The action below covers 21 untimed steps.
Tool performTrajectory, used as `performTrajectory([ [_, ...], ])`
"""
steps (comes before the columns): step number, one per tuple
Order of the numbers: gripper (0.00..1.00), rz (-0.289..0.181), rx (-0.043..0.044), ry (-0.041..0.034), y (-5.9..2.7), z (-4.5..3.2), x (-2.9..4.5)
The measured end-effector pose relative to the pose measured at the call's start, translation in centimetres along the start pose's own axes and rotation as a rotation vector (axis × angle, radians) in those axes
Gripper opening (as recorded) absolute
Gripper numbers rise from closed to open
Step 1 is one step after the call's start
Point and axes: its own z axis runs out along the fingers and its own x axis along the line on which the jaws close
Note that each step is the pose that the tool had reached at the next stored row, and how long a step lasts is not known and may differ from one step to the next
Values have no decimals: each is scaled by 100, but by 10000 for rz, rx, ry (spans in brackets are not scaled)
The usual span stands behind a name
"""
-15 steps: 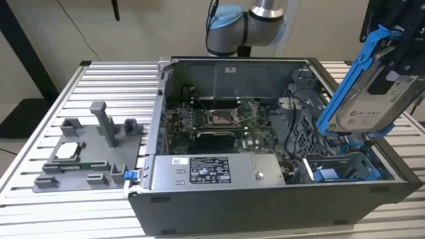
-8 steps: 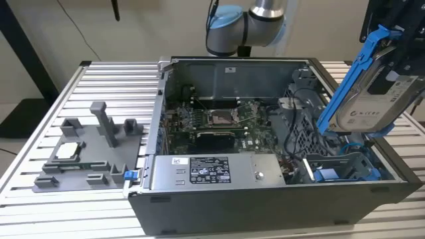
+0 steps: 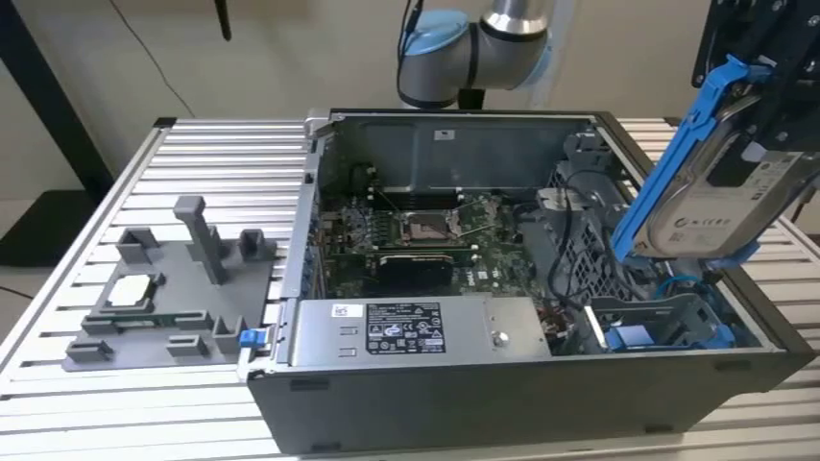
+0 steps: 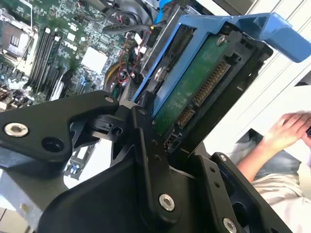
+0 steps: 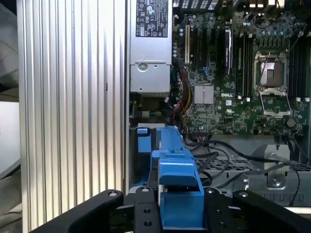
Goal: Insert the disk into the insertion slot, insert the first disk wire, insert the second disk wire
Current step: 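Insert the disk into the insertion slot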
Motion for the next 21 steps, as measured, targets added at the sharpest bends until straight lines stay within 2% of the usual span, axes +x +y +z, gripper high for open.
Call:
performTrajectory([
  [7,0,-1,105,-5,-3,73,11],
  [13,0,0,150,-4,-5,133,33],
  [21,0,0,163,-11,-11,237,133],
])
